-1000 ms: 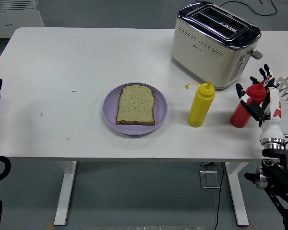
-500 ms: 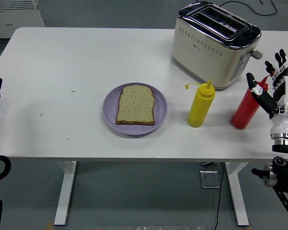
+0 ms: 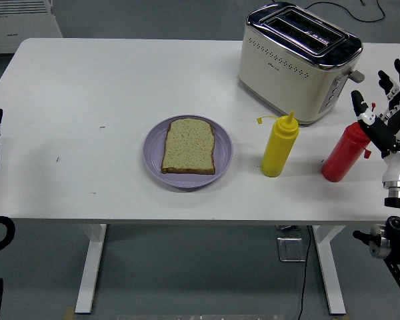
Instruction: Pick up the cup,pour liquid into bread,place the cup on the desk
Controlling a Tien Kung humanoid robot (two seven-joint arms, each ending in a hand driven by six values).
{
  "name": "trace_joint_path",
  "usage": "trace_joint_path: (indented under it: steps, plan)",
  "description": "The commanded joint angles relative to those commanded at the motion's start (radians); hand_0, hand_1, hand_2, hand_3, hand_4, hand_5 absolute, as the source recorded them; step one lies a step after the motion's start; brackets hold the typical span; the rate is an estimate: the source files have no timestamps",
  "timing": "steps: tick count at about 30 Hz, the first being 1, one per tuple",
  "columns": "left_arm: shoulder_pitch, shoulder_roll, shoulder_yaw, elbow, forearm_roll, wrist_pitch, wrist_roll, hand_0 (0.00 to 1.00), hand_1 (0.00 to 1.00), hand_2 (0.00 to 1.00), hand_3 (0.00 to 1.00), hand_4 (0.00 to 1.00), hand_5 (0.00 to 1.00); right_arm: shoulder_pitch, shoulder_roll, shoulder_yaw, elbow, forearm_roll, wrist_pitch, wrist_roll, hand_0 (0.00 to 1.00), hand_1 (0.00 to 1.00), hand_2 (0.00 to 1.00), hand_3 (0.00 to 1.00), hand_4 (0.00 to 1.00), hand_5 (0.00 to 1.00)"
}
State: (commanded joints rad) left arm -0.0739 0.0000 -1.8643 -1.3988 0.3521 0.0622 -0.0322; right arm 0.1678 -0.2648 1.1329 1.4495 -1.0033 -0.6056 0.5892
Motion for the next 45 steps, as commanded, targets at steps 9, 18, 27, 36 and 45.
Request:
trace_joint_path:
  steps: [9, 18, 27, 36, 45]
  plan:
    - [-0.001, 0.0, 0.001, 0.0, 0.001, 0.0, 0.0, 0.793, 0.762, 0.757, 0.691, 0.567, 0.998, -0.006, -0.007, 0.043, 0.059, 0.005, 0.005, -0.013, 0.905, 0.854, 0.968, 0.998, 0.884, 0.329]
    - [0.003, 0.0, 0.005, 0.0, 0.001, 0.0, -0.001, 0.794, 0.762, 0.757, 0.691, 0.568, 0.998, -0.021, -0.012, 0.162, 0.116, 0.179, 0.092, -0.059, 0.891, 0.838, 0.938, 0.972, 0.878, 0.348]
    - [0.006, 0.0, 0.01, 0.0, 0.0, 0.0, -0.001, 0.793, 0.761, 0.757, 0.691, 0.569, 0.998, -0.033, -0.017, 0.336, 0.109, 0.524, 0.324, -0.192, 0.843, 0.785, 0.833, 0.874, 0.838, 0.458]
    - [0.008, 0.0, 0.013, 0.0, -0.001, 0.001, -0.001, 0.793, 0.761, 0.757, 0.691, 0.568, 0.998, -0.042, -0.011, 0.407, 0.065, 0.885, 0.454, -0.29, 0.816, 0.751, 0.795, 0.838, 0.78, 0.53]
    - [0.006, 0.0, 0.012, 0.0, -0.001, 0.001, 0.0, 0.793, 0.761, 0.756, 0.691, 0.569, 0.998, -0.036, -0.008, 0.402, 0.061, 0.921, 0.465, -0.306, 0.806, 0.748, 0.787, 0.828, 0.765, 0.547]
